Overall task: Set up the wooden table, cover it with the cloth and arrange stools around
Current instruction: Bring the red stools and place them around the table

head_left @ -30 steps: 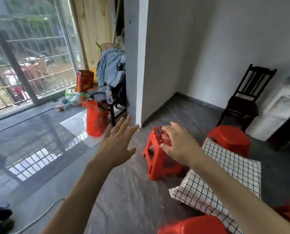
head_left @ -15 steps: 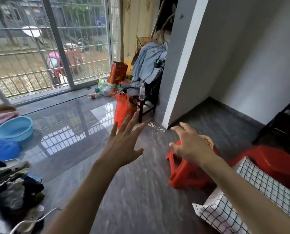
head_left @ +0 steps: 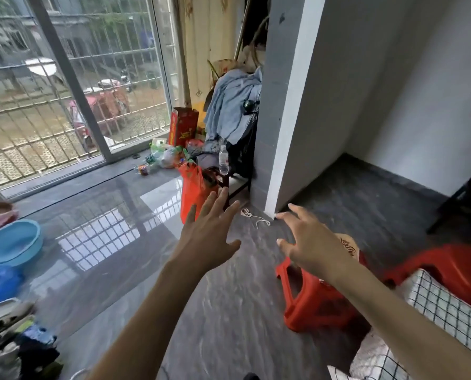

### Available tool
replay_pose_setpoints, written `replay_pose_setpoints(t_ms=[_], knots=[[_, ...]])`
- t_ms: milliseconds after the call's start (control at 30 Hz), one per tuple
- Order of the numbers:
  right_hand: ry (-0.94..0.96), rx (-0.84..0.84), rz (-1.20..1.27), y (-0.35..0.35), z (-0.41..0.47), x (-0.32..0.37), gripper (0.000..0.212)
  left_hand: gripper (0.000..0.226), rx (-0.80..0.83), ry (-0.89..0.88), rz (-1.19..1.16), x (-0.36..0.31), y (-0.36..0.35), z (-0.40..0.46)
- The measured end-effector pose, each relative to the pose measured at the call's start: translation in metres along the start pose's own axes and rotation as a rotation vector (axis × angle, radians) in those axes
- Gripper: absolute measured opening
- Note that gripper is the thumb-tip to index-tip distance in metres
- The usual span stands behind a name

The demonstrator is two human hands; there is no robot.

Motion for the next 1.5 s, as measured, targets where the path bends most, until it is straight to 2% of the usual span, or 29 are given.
replay_pose_setpoints(t_ms=[367, 733, 900, 1067, 1233, 1400, 1500], knots=[[-0.037, -0.008, 0.004, 0.011, 0.141, -0.067, 0.06, 0.076, 0.006, -0.066, 0.074, 0.011, -0.02, 0.165], [-0.051, -0.024, -0.012, 0.004, 0.265, -0.073, 0.075, 0.081, 0.015, -0.155, 0.063, 0.064, -0.053, 0.283], [-0.118, -0.05, -0.024, 0.005, 0.34, -0.064, 0.08, 0.084, 0.008, -0.242, 0.085, 0.108, -0.06, 0.349], [-0.267, -0.134, -0.024, 0.029, 0.403, -0.074, 0.08, 0.085, -0.012, -0.313, 0.09, 0.143, -0.046, 0.437], [-0.489, -0.155, -0.03, 0.03, 0.408, -0.12, 0.078, 0.078, 0.053, -0.453, 0.05, 0.111, -0.079, 0.513], [-0.778, -0.199, -0.005, 0.034, 0.377, -0.204, 0.076, 0.091, 0.114, -0.704, 0.035, 0.021, -0.113, 0.549], [-0.946, -0.251, -0.005, 0.042, 0.349, -0.254, 0.076, 0.089, 0.114, -0.791, -0.02, -0.029, -0.126, 0.575]])
Point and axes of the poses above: each hand's wrist, its own z-axis towards the middle knuckle, its own y-axis out of the back of the hand, x = y × z, the point moved 9 cm from there along z, towards the middle knuckle, and after that the axes turned 9 degrees about -y, right-handed, at the moved point
